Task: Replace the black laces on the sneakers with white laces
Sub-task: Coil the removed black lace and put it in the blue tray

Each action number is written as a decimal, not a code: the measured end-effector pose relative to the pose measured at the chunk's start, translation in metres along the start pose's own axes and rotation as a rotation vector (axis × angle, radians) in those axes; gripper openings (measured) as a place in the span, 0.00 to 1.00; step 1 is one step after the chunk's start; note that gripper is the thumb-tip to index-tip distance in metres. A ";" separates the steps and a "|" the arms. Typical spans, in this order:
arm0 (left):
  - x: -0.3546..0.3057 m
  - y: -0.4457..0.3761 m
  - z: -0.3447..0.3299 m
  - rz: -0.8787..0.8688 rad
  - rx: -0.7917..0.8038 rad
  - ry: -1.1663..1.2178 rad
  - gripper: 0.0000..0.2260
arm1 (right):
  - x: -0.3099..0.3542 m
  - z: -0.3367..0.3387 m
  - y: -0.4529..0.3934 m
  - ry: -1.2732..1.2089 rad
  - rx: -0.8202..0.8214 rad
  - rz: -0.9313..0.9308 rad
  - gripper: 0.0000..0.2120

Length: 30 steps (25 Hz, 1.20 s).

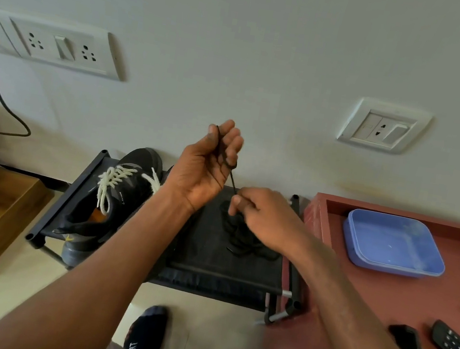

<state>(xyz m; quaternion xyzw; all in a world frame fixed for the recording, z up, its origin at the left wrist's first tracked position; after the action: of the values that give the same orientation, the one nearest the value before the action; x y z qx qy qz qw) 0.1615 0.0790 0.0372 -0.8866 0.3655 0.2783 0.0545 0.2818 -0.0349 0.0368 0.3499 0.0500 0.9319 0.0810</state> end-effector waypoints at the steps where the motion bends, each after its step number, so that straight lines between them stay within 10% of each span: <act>1: 0.000 -0.001 0.002 -0.067 -0.049 -0.203 0.15 | 0.004 -0.002 0.002 -0.030 0.044 0.045 0.15; 5: 0.002 0.000 0.011 -0.088 -0.030 -0.899 0.15 | 0.017 0.010 0.005 -0.394 -0.196 0.170 0.13; 12: 0.008 0.008 -0.002 0.366 0.227 -0.802 0.22 | -0.011 0.026 -0.007 -0.541 -0.599 -0.043 0.10; 18: 0.008 0.001 -0.006 0.143 0.065 -0.148 0.16 | -0.006 0.010 -0.003 -0.027 -0.123 -0.101 0.15; 21: 0.004 -0.002 0.000 -0.076 -0.029 -0.353 0.18 | 0.010 -0.003 0.003 -0.124 0.121 0.036 0.14; 26: 0.002 0.008 0.001 -0.135 0.008 -1.107 0.21 | 0.011 0.020 0.001 -0.493 -0.403 0.130 0.12; 30: 0.007 0.011 -0.006 0.139 0.105 -1.011 0.24 | -0.010 0.024 -0.006 -0.437 -0.624 -0.024 0.11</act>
<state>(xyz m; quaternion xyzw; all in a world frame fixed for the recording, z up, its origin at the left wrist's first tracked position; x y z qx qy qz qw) 0.1607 0.0653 0.0396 -0.6109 0.3648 0.6566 0.2501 0.3056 -0.0298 0.0472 0.4982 -0.2505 0.8048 0.2035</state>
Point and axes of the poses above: each hand's wrist, its own y-axis away from the middle knuckle, its own z-axis out of the back of the hand, x = y × z, the point moved 1 cm from there along -y, towards the middle knuckle
